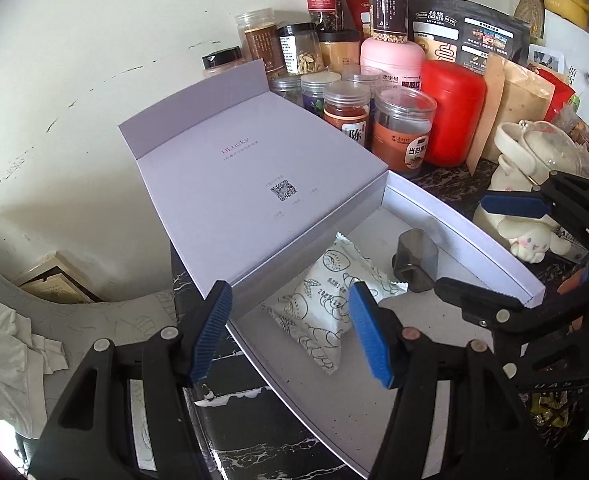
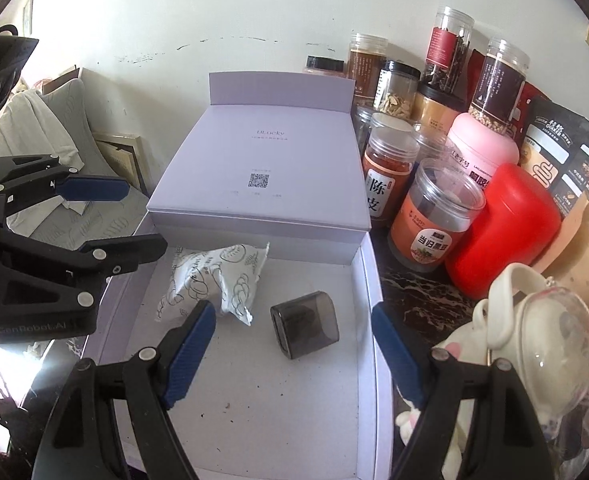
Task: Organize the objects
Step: 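Open the right tool to drop the case while the left tool releases the packet into the box, then withdraw both tools from the box back toward the table items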
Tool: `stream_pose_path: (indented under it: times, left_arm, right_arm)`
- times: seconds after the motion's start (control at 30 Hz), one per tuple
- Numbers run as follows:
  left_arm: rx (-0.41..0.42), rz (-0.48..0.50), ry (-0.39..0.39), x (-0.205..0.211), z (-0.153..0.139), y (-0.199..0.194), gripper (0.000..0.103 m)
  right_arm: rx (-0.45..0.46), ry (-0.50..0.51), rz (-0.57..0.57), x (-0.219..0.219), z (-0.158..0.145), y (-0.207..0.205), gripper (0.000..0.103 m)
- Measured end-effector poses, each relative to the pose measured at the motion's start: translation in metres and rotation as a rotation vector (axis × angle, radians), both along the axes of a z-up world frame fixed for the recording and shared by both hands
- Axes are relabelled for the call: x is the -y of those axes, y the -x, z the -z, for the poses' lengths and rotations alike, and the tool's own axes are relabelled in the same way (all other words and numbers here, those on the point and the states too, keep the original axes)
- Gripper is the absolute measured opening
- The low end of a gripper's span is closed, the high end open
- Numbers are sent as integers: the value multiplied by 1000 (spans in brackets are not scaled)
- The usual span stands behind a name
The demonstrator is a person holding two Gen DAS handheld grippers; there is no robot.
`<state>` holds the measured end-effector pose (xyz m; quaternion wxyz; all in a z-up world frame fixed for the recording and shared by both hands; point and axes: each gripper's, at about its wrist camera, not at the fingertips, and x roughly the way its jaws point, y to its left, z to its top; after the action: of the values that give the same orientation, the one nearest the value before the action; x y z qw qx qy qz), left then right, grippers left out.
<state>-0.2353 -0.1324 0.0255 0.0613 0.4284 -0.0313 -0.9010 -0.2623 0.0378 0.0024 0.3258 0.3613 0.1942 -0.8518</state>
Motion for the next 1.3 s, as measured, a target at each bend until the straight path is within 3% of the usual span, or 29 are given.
stream_pose_path:
  times: [0.67,1.3]
  left_arm:
    - [-64,-6,16,-15,-41,-59,60]
    - [-101,22,7,-43,-60,-118,60]
  right_arm:
    - [-95,23,21,-26,-46,-58,81]
    - [-129,35,57,-57,-63,-115,81]
